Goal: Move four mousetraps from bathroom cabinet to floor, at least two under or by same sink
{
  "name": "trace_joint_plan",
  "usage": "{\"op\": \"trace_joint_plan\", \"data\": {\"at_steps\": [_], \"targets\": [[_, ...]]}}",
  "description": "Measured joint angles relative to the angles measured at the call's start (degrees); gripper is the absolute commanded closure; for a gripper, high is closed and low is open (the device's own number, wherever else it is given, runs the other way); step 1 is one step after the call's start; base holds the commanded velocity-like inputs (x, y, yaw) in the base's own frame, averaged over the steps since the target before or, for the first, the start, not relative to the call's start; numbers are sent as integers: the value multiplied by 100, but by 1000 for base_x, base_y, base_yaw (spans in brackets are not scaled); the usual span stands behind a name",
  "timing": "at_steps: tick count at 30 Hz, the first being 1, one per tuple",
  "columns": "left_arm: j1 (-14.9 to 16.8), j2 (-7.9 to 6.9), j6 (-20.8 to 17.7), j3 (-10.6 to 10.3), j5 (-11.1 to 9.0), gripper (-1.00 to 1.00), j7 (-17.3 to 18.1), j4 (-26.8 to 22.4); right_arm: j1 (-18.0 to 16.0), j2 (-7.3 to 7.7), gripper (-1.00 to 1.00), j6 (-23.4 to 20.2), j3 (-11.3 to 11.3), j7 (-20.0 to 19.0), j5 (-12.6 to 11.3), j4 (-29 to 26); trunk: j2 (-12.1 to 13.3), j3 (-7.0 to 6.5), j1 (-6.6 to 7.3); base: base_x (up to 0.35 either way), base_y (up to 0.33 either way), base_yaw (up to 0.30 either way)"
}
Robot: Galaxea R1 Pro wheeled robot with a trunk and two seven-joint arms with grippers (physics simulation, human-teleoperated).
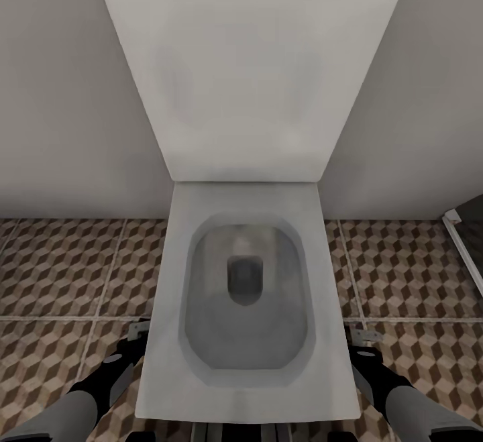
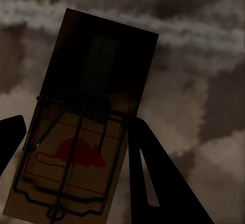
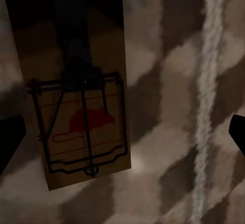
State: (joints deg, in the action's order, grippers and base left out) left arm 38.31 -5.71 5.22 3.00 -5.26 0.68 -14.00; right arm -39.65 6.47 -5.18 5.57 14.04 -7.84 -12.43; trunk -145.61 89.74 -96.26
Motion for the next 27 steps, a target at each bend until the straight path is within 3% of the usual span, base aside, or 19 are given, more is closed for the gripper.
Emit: {"op": "trace_joint_plan", "data": {"at_steps": [7,8,27], "targets": [[-2,-2,25,-8,-4,100,0,5,0,0,-100,0,0,0,4,0,0,0,0,0,0,0],[-2,-3,28,-13,-5,-100,1,6,0,0,-100,0,0,0,4,0,0,0,0,0,0,0],[-1,-9,42,23,5,-100,-12,8,0,0,-100,0,0,0,6,0,0,0,-1,0,0,0]]}}
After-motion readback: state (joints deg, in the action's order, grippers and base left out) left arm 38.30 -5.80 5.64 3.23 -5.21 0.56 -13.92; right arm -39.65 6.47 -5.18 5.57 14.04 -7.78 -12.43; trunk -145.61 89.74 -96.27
